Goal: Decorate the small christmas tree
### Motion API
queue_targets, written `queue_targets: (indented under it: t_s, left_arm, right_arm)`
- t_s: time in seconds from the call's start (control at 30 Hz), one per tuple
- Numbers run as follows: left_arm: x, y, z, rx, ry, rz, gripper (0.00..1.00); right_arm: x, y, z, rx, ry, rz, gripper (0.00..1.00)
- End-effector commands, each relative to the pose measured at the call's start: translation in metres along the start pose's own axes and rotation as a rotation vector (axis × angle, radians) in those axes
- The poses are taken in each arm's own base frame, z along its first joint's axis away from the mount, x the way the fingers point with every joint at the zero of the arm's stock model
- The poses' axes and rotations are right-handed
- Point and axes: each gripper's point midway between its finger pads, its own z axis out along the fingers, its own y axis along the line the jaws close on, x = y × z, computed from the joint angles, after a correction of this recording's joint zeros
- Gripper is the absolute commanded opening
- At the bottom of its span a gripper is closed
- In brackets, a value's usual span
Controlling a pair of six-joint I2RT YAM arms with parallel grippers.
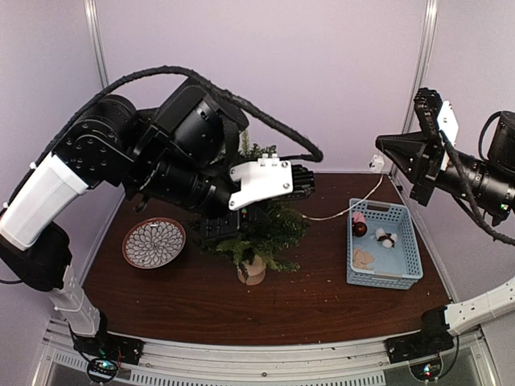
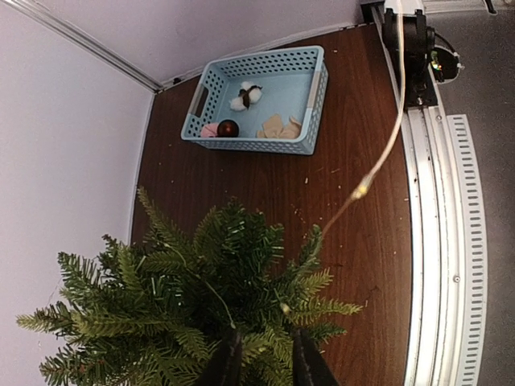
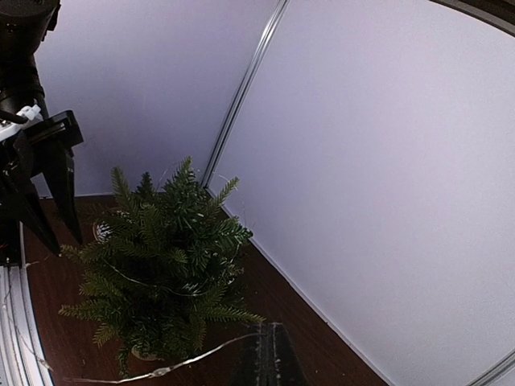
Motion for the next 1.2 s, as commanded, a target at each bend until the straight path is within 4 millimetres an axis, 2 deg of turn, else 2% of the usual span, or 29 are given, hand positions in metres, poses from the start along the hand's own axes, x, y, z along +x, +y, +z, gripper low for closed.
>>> queue_targets:
  t_s: [0.0,0.17,0.4,0.67,0.8,0.93,1.0,1.17]
  left_arm:
    - [0.0,-0.005,-0.001,0.042,-0.009,0.027,0.24]
    - [-0.001,-0.007,0.004,0.051,-0.005,0.025,0.21]
    - [-0.009,0.0,0.013,0.014,-0.018,0.039,0.08]
    - [-0.019,0.008,0.01,-0.017,-0.046,0.048,0.06]
    - [-0.021,0.01,0.004,-0.02,-0.056,0.05,0.1]
    - [-0.017,0.014,-0.006,-0.031,-0.05,0.051,0.24]
    - [-0.018,0.014,-0.012,-0.027,-0.063,0.046,0.26]
    - [-0.027,0.002,-0.024,0.023,-0.122,0.064,0.35]
  right_arm:
    - [-0.008,-0.011,-0.003,0.037,-0.018,0.018,0.0]
    - [-0.007,-0.011,-0.004,0.039,-0.016,0.009,0.0]
    - [-0.007,-0.012,-0.005,0.042,-0.017,0.008,0.0]
    - [-0.007,-0.013,-0.005,0.047,-0.016,0.017,0.0]
    - [-0.009,-0.013,-0.003,0.046,-0.015,0.011,0.0]
    - [-0.01,-0.012,-0.002,0.045,-0.015,0.008,0.0]
    - [-0.009,-0.011,-0.001,0.044,-0.012,0.005,0.0]
    - [-0.007,-0.009,0.001,0.039,-0.007,-0.004,0.0]
